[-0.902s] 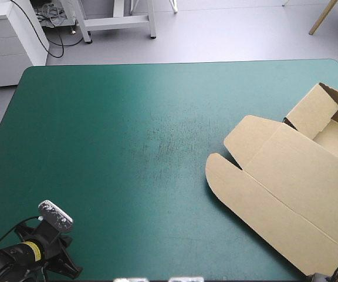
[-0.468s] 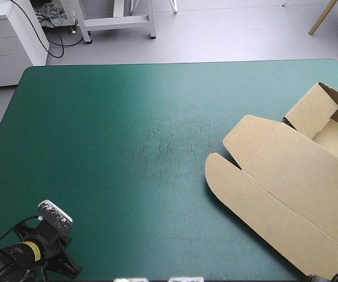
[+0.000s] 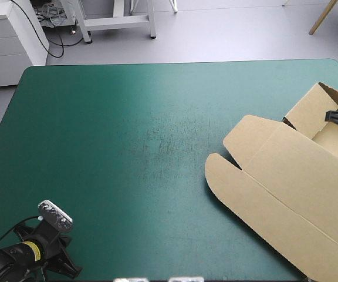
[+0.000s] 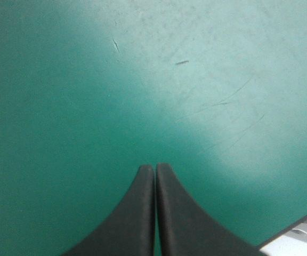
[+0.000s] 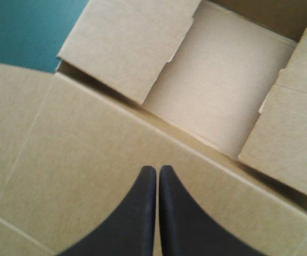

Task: Fold the box

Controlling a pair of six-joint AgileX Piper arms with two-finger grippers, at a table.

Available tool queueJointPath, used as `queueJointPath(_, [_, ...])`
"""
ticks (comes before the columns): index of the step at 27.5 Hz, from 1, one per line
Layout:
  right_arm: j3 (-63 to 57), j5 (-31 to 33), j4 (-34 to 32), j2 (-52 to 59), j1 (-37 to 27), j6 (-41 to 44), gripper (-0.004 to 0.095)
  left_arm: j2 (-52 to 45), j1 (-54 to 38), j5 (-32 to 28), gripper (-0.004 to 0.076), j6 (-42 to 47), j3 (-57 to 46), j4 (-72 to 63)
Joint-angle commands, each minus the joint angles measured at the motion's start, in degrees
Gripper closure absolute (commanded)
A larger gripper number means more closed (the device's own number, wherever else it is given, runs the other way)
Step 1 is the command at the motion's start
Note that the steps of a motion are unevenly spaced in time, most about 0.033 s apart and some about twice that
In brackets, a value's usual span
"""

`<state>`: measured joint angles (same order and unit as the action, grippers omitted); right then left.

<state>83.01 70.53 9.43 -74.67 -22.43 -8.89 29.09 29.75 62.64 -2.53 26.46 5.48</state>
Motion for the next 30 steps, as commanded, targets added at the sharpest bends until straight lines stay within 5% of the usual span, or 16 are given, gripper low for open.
queueJointPath(1, [-2.9, -1.7, -0.4, 6.5, 3.2, -0.5, 0.0918, 0.3, 0.3, -2.2, 0.0734, 0.6, 1.3, 0.4])
queueJointPath(21, [-42.2, -14.2, -0.7, 39.4, 11.1, -4.7, 0.0927, 0.3, 0.3, -2.2, 0.0734, 0.6, 1.3, 0.4])
queueJointPath(30, [-49.2, -22.5, 8.8, 48.7, 12.4, -12.1, 0.0927, 0.3, 0.3, -2.2, 0.0734, 0.6, 1.3, 0.3])
